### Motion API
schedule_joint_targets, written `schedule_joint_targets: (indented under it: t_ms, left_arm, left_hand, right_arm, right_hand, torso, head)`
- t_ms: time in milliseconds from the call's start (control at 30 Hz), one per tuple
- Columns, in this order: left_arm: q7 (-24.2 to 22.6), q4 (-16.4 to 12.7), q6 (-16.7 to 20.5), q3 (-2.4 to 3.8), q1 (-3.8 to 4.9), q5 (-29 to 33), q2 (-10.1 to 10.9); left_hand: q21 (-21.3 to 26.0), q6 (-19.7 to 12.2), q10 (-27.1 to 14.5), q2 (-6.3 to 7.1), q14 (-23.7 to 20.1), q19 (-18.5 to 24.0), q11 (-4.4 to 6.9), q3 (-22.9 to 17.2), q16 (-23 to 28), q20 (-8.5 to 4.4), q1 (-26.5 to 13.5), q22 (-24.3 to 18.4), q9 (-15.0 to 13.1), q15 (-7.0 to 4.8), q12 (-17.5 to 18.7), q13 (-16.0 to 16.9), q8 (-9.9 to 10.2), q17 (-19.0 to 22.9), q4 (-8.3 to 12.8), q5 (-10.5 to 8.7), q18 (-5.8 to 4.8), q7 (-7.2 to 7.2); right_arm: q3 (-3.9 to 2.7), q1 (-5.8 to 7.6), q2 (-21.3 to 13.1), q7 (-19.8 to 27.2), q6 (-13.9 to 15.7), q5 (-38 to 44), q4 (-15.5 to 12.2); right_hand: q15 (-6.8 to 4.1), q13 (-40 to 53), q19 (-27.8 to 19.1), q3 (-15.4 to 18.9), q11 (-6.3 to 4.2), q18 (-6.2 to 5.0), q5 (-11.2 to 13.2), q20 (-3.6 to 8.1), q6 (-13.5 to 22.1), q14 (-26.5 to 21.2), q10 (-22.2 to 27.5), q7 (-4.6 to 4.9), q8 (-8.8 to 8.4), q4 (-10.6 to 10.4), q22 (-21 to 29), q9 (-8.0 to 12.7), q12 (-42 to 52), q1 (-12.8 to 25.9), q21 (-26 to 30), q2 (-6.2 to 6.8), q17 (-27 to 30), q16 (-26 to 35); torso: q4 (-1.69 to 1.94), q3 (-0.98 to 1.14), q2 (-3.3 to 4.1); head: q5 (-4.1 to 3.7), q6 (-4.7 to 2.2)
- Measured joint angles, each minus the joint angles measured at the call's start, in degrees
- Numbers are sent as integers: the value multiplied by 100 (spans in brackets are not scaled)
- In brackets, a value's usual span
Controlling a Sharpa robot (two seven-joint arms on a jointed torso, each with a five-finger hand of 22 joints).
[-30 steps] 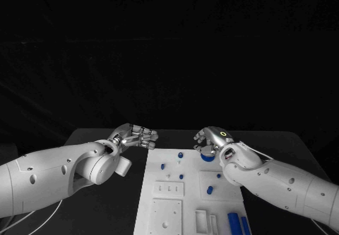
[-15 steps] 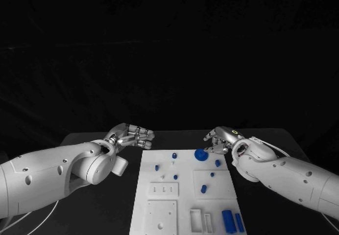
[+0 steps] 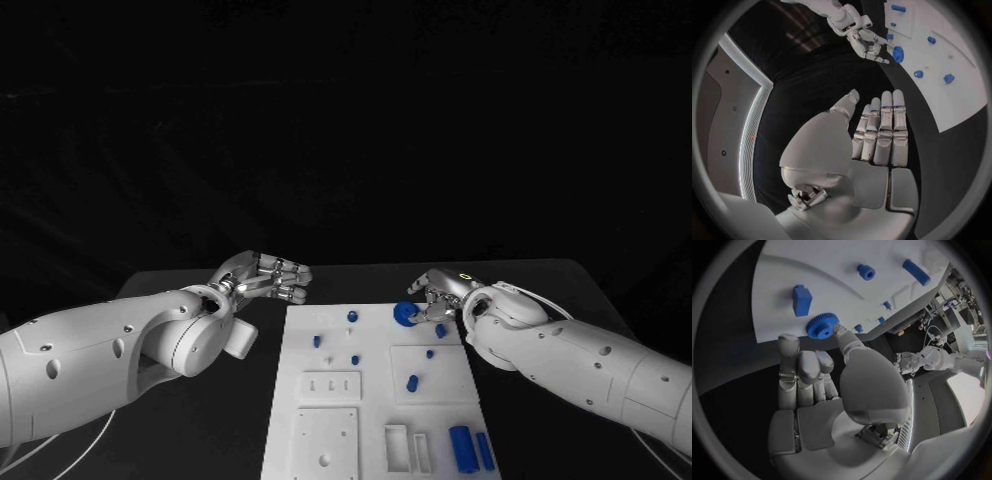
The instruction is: Assemble the parts on the task board
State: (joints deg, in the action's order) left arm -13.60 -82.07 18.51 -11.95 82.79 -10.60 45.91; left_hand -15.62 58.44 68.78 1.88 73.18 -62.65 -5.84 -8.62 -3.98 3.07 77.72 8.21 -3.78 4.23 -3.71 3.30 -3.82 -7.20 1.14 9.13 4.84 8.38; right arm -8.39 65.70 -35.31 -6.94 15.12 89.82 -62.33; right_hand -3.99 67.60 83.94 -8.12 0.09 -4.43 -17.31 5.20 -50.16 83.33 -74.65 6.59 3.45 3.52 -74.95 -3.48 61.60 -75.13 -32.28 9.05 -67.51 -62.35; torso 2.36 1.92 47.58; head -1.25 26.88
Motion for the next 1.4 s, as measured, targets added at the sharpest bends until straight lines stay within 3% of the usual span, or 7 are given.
schedule_joint_targets:
  t_ms: [300, 533, 867, 1133, 1400]
  left_arm:
    - [1, 6, -19, -1, 0, 0, -6]
    - [3, 15, -31, -1, 0, 0, -14]
    - [5, 35, -52, -1, 0, 0, -32]
    - [5, 39, -62, -1, 0, -2, -38]
    - [9, 39, -72, -1, 0, -3, -38]
  left_hand:
    - [0, 0, 0, 0, 0, 0, 0, 0, 0, 0, 0, 0, 0, 0, 0, 0, 0, 0, 0, 0, 0, 0]
    - [0, 0, 0, 0, 0, 0, 0, 0, 0, 0, 0, -4, 0, 0, 0, 0, 0, 0, 0, 0, 0, 0]
    - [0, 0, 0, 0, 0, 0, 0, 0, 0, 0, 0, -4, 0, 0, 0, 0, 0, 0, 0, 0, 0, 0]
    - [0, 0, 0, 0, 0, 0, 0, 0, 0, 0, 0, -4, 0, 0, 0, 0, 0, 0, 0, 0, 0, 0]
    - [0, 0, 0, 0, 0, 0, 0, 0, 0, 0, 0, -10, 0, 0, 0, 0, 0, 0, 0, 0, 0, 0]
  right_arm:
    - [0, -21, 151, 48, -27, -2, 225]
    - [5, -27, 200, 59, -29, 1, 309]
    - [7, -41, 212, 87, -49, 2, 341]
    - [7, -49, 248, 109, -58, 2, 361]
    - [14, -50, 271, 106, -65, 18, 383]
  right_hand:
    - [20, 64, 0, -26, -20, 1, 0, 0, -17, 19, -20, 7, 0, 26, 1, 0, 53, -30, -88, -30, -56, -22]
    - [20, 117, 0, -324, -20, 2, 92, 0, -741, 19, -61, -28, 0, 132, 1, -21, 95, 80, -154, -140, -84, -56]
    - [19, 133, 0, -765, 0, 2, 95, 0, -1115, 19, -83, -70, -3, 265, 2, -21, 95, 214, -186, -195, -87, -56]
    - [19, 141, 0, -743, 1, 3, 95, 0, -1134, 19, -84, -88, -3, 250, 2, -25, 95, 237, -208, -172, -92, -56]
    - [19, 140, 0, -270, 1, 3, -68, 1, -909, 19, -81, -29, -3, 86, 3, -24, 95, 305, -276, -152, -128, -100]
  torso:
    - [18, 3, 16]
    - [8, 10, 21]
    - [4, 17, 20]
    - [4, 21, 20]
    - [9, 18, 21]
  head:
    - [-9, 19]
    - [13, 31]
    - [9, 66]
    - [8, 74]
    - [12, 99]
